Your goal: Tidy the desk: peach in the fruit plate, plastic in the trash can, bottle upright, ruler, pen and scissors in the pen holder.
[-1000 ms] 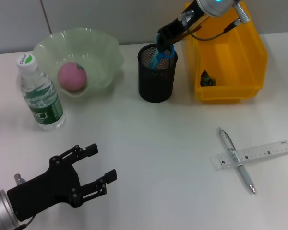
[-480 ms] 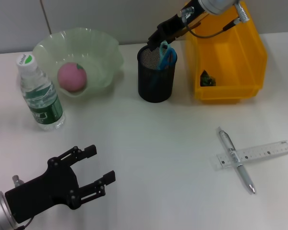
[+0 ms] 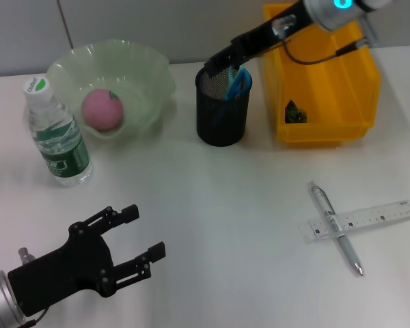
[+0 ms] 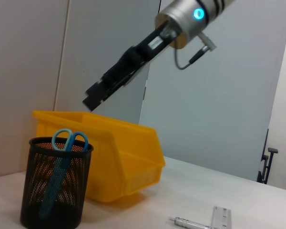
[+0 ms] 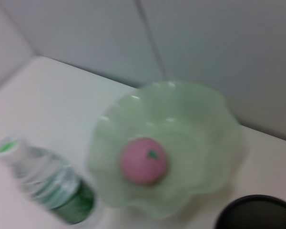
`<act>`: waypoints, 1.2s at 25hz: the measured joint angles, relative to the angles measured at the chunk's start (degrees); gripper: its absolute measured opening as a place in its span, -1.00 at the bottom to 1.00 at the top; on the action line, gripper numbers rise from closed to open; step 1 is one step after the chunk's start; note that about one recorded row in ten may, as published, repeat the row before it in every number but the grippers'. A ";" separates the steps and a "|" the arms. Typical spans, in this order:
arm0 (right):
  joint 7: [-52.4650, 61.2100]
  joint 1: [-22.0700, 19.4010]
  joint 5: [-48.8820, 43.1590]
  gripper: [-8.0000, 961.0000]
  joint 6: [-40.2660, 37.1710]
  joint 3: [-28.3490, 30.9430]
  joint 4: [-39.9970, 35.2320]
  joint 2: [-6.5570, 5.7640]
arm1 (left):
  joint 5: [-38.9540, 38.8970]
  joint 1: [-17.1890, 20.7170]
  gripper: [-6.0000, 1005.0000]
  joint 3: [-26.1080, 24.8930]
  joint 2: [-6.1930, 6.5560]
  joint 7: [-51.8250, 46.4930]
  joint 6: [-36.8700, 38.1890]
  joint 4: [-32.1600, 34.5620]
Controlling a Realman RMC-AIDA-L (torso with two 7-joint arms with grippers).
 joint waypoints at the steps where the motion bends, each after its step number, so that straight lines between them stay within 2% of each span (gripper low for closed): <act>1: 0.00 0.00 0.00 0.39 0.00 0.00 0.00 0.00 | 0.00 0.00 0.61 0.00 0.00 0.00 0.00 0.00; 5: -9.15 -4.46 4.62 0.39 -9.58 0.57 -2.48 -0.93 | 0.19 0.07 0.61 0.42 0.05 -0.46 0.56 0.27; 7: -10.66 -5.11 4.62 0.39 -11.07 0.59 -2.52 -1.12 | 0.23 0.03 0.61 0.46 0.05 -0.68 0.73 0.28; 9: -13.43 -6.41 4.54 0.39 -13.85 0.55 -2.78 -1.77 | 0.26 0.01 0.61 0.41 0.07 -0.81 0.94 0.29; 10: -16.48 -7.50 4.23 0.39 -16.29 0.39 -3.18 -2.52 | 0.28 0.04 0.61 0.20 0.08 -0.83 1.05 0.30; 13: -20.56 -8.28 2.93 0.39 -18.66 0.35 -3.51 -3.00 | 0.29 0.03 0.61 0.15 0.09 -0.88 1.07 0.30; 16: -25.92 -8.75 -1.02 0.39 -21.24 -0.13 -3.68 -2.93 | 0.41 -0.20 0.61 0.54 0.10 -1.58 1.04 0.30; 19: -28.67 -8.66 -5.40 0.39 -21.72 -0.87 -3.66 -1.93 | 0.53 -0.55 0.61 0.78 0.09 -2.26 0.75 0.16; 20: -30.63 -8.72 -7.47 0.38 -21.89 -1.74 -4.18 -1.04 | 0.53 -0.59 0.61 0.79 0.10 -2.29 0.70 0.13; 22: -31.45 -8.91 -8.31 0.38 -21.89 -2.44 -4.81 -0.60 | 0.54 -0.53 0.61 0.73 0.09 -2.11 0.68 0.24; 25: -35.06 -10.56 -11.32 0.38 -21.85 -6.31 -8.67 1.31 | 0.55 -0.48 0.61 0.37 0.09 -1.75 0.53 0.36; 30: -38.43 -12.01 -12.67 0.38 -21.80 -10.48 -11.56 2.10 | 0.56 -0.92 0.61 0.46 0.01 -1.08 -1.18 0.54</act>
